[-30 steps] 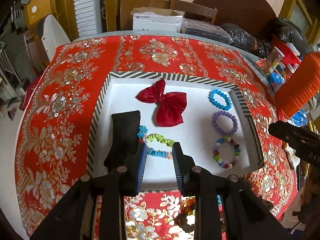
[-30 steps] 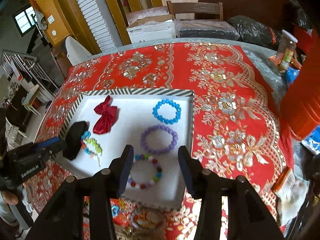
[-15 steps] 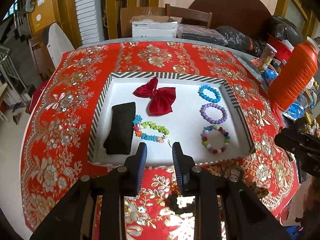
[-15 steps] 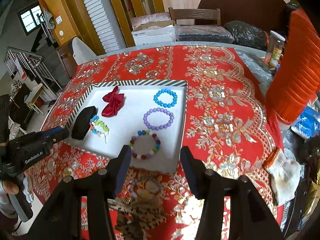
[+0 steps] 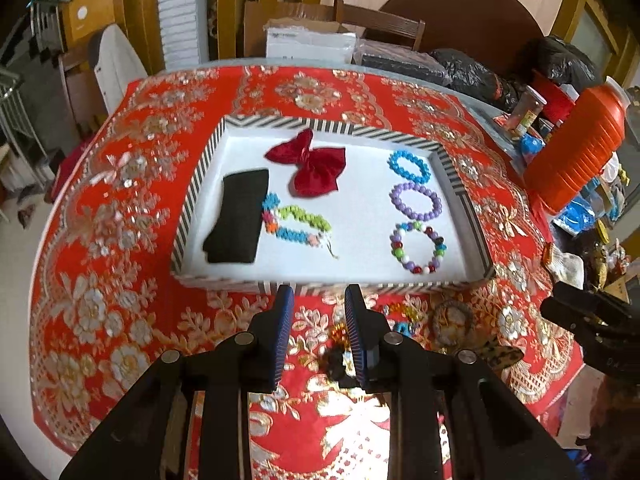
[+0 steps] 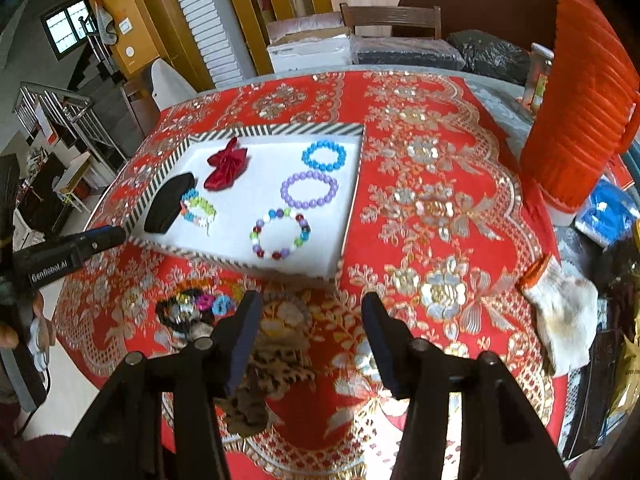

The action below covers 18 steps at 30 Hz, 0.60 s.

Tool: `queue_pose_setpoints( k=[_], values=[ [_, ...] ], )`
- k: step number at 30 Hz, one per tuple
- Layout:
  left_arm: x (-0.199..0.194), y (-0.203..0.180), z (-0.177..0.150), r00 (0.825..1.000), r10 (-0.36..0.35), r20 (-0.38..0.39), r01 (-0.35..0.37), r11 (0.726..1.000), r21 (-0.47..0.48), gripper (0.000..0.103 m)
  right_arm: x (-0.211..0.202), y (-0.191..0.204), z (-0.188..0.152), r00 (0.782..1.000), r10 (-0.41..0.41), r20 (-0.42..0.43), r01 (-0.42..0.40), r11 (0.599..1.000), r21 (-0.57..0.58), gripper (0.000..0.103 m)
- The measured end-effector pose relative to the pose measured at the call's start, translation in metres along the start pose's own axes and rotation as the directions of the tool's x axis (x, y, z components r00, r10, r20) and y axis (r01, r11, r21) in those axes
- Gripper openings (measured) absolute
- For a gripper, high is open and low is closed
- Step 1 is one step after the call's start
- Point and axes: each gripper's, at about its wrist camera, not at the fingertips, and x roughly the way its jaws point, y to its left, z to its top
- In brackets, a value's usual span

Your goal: Organize jewelry

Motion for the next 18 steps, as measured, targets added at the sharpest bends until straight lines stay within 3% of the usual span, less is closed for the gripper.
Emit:
queue_pose_setpoints(
  k=[10,16,18],
  values=[
    [0.025,0.013,-0.025,0.982,-0.14,-0.129,0.133,0.989,-0.064,0.015,0.018,-0.014,-0.019,0.998,0.01,-0.056,-0.009,1.0,0.024,0.054],
    [0.047,0.008,-0.039,0.965,-0.16,-0.209,0.149,0.987,-0.065,0.017,0.045,-0.009,-0.014,0.996,0.014,-0.093,-0.016,1.0,-0.02,0.054],
    [0.053,0.007,-0.041,0.962,-0.162,-0.222,0.151,0.986,-0.066,0.017,0.055,-0.004,-0.01,0.994,0.016,-0.107,-0.021,0.999,-0.045,0.049]
  ],
)
